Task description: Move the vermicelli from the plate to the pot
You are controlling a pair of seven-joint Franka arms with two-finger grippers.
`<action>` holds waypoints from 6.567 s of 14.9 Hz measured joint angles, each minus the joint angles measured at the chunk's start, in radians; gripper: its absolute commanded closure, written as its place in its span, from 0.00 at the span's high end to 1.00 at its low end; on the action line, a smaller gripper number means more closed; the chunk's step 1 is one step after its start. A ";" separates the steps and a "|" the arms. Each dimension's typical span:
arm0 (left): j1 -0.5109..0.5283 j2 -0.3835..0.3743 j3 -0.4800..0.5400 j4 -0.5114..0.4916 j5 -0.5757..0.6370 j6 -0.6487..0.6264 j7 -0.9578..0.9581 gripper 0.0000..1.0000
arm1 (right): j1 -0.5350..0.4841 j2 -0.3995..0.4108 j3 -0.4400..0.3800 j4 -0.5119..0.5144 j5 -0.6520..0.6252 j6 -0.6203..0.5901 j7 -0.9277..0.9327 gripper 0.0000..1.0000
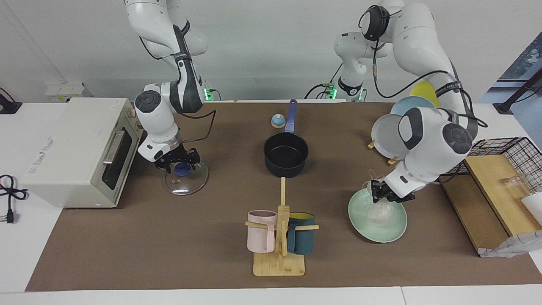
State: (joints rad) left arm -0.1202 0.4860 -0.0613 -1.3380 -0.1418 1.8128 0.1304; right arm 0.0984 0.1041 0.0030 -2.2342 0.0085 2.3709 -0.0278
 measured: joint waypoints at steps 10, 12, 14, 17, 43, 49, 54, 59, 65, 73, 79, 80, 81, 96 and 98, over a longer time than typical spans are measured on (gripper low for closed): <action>-0.257 -0.296 -0.034 -0.091 -0.045 -0.280 -0.403 0.00 | 0.001 -0.001 0.000 -0.002 0.000 0.000 -0.035 0.49; -0.343 -0.342 -0.036 -0.216 -0.045 -0.193 -0.477 0.00 | 0.001 -0.001 0.000 -0.001 0.000 0.000 -0.039 0.42; -0.422 -0.389 -0.038 -0.377 -0.045 -0.045 -0.544 0.00 | 0.002 0.000 0.000 0.003 0.000 -0.005 -0.040 0.42; -0.498 -0.405 -0.038 -0.551 -0.046 0.143 -0.596 0.00 | 0.014 0.008 0.000 0.070 0.000 -0.081 -0.040 0.41; -0.140 -0.462 0.012 -0.349 0.101 -0.072 -0.366 1.00 | 0.336 0.045 0.180 0.512 0.030 -0.487 0.612 0.00; -0.075 -0.520 0.011 -0.362 0.110 -0.158 -0.333 1.00 | 0.469 0.147 0.182 0.519 -0.037 -0.380 0.743 0.00; -0.070 -0.523 0.010 -0.363 0.111 -0.171 -0.333 1.00 | 0.481 0.193 0.179 0.519 -0.078 -0.348 0.747 0.00; -0.065 -0.527 0.010 -0.326 0.116 -0.242 -0.334 1.00 | 0.482 0.197 0.178 0.518 -0.078 -0.331 0.772 0.00; -0.006 -0.530 -0.017 -0.326 0.117 -0.259 -0.333 1.00 | 0.484 0.209 0.178 0.520 -0.080 -0.308 0.795 0.00; 0.008 -0.530 -0.038 -0.326 0.117 -0.260 -0.333 1.00 | 0.484 0.212 0.178 0.522 -0.109 -0.303 0.798 0.00; 0.013 -0.530 -0.036 -0.326 0.117 -0.260 -0.333 1.00 | 0.485 0.217 0.179 0.522 -0.109 -0.281 0.808 0.00; 0.015 -0.530 -0.036 -0.326 0.117 -0.260 -0.333 1.00 | 0.485 0.217 0.179 0.522 -0.109 -0.281 0.810 0.00; 0.017 -0.530 -0.036 -0.326 0.117 -0.260 -0.333 1.00 | 0.485 0.217 0.179 0.522 -0.109 -0.281 0.811 0.00; 0.022 -0.530 -0.036 -0.326 0.117 -0.260 -0.333 1.00 | 0.359 0.167 0.164 0.568 -0.114 -0.364 0.750 1.00; 0.022 -0.530 -0.036 -0.326 0.117 -0.260 -0.333 1.00 | 0.274 0.121 0.161 0.582 -0.114 -0.456 0.630 1.00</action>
State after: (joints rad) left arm -0.0978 -0.0436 -0.0975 -1.6639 -0.0252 1.5530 -0.2026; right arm 0.3722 0.2248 0.1639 -1.6525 -0.1053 1.9152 0.6025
